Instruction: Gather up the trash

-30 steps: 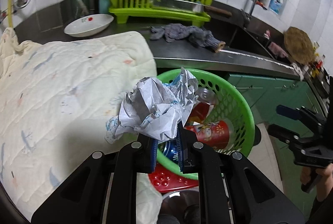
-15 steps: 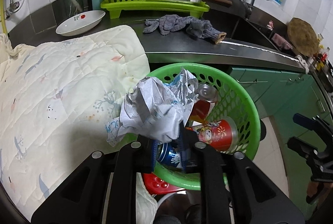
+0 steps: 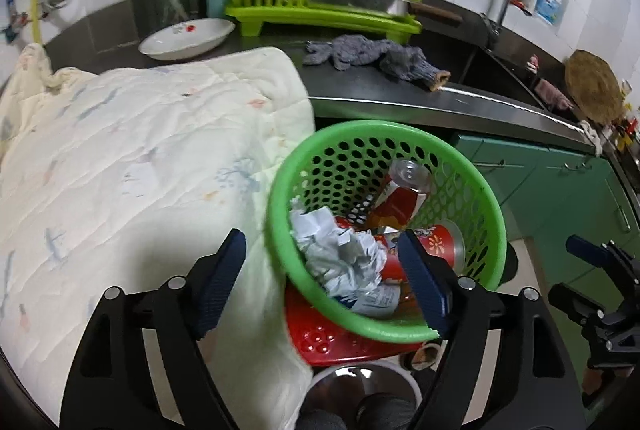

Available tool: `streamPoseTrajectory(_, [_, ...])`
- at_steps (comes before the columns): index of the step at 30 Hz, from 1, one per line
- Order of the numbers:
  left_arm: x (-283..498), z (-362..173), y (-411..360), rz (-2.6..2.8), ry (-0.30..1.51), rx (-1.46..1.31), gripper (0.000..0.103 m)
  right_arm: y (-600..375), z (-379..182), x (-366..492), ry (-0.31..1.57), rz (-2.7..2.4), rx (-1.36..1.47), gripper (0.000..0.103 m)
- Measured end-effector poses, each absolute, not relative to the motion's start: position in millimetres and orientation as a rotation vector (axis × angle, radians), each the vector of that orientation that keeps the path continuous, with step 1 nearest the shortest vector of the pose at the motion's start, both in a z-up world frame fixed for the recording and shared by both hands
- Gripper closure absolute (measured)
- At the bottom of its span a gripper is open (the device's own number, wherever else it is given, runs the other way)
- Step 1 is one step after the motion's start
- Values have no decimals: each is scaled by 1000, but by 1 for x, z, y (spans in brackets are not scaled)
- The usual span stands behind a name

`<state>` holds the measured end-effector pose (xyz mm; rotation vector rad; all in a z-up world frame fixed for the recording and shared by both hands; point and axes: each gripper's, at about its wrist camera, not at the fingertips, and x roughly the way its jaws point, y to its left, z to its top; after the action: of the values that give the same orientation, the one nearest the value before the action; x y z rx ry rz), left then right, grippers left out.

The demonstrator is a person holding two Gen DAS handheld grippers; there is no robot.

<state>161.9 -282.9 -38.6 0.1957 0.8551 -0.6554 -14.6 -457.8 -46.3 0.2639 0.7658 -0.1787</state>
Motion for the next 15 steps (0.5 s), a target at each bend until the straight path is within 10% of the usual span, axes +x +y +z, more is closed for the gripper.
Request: streamPoseTrajectory(15, [104, -2, -171, -396, 770, 175, 6, -400, -18, -13, 733, -128, 216, 13])
